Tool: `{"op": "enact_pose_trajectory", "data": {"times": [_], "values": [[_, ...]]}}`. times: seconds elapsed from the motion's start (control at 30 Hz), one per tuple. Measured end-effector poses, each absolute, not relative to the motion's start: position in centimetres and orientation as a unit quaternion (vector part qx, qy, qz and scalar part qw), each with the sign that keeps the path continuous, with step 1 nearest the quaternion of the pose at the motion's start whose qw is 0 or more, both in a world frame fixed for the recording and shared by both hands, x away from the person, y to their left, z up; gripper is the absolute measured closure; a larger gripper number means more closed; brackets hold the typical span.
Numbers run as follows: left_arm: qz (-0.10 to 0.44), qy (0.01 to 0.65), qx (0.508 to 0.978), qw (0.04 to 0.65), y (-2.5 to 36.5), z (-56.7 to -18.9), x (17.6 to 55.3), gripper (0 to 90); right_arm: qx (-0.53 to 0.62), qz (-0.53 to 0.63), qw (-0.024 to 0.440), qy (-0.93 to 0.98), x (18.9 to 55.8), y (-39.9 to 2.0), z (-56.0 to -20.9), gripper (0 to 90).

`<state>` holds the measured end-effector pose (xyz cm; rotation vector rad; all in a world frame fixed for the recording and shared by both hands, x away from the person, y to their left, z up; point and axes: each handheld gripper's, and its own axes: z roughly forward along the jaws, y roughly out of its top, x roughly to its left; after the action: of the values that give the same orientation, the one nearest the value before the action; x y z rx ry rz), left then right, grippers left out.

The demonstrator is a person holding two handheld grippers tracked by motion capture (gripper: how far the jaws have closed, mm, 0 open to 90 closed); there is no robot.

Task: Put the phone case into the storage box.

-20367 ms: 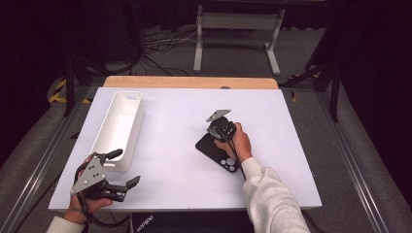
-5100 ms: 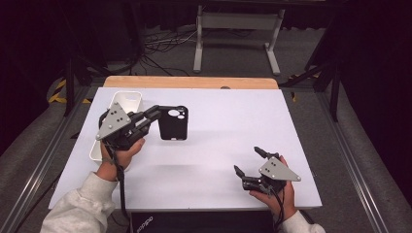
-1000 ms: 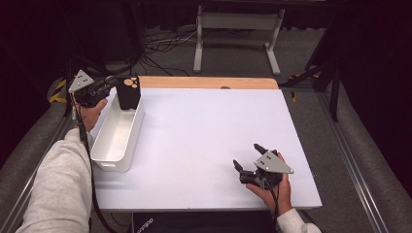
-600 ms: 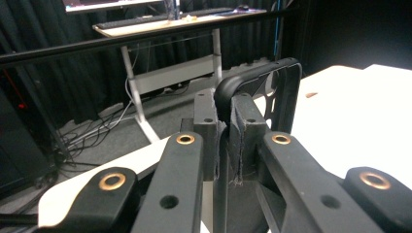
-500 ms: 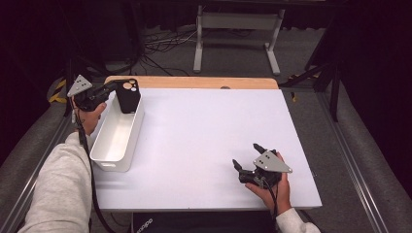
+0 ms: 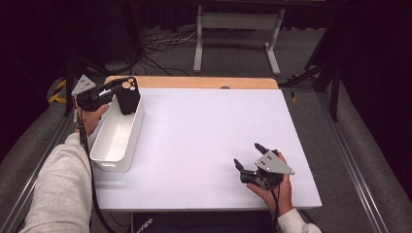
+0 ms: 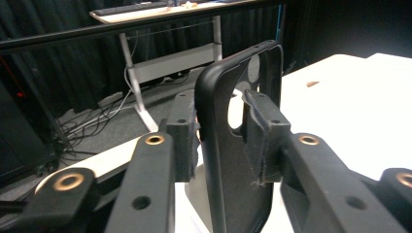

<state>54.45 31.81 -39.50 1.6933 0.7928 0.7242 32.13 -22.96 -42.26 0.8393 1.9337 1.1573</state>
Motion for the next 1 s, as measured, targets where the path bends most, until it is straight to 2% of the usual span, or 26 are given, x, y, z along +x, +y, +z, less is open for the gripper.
{"op": "enact_pose_trajectory", "data": {"times": [0.27,0.3,0.4,0.47,0.5,0.57,0.83,1.0], "values": [[0.307,0.338,0.716,0.528,31.7,-39.2,54.3,58.1,0.323,0.451,0.364,0.748,32.1,-23.0,-42.1,16.0],[0.308,0.348,0.711,0.528,31.7,-39.3,54.4,50.3,0.321,0.452,0.361,0.75,32.1,-22.9,-42.1,16.0],[0.307,0.357,0.712,0.521,31.6,-39.2,54.4,42.5,0.316,0.453,0.364,0.75,32.0,-22.7,-42.0,16.0],[0.306,0.36,0.713,0.519,31.5,-39.3,54.5,41.6,0.312,0.453,0.365,0.751,31.9,-22.7,-41.9,16.0],[0.31,0.363,0.709,0.519,31.4,-39.3,54.5,36.1,0.313,0.454,0.362,0.751,31.9,-22.7,-41.9,16.0],[0.313,0.364,0.706,0.52,31.4,-39.2,54.4,35.2,0.314,0.455,0.36,0.752,32.0,-22.7,-41.9,16.0],[0.322,0.382,0.698,0.513,31.4,-38.4,54.3,17.6,0.308,0.453,0.352,0.759,32.1,-22.5,-42.0,16.0],[0.318,0.377,0.7,0.516,31.3,-38.1,54.0,12.3,0.305,0.45,0.357,0.76,32.1,-22.4,-41.9,16.0]]}}
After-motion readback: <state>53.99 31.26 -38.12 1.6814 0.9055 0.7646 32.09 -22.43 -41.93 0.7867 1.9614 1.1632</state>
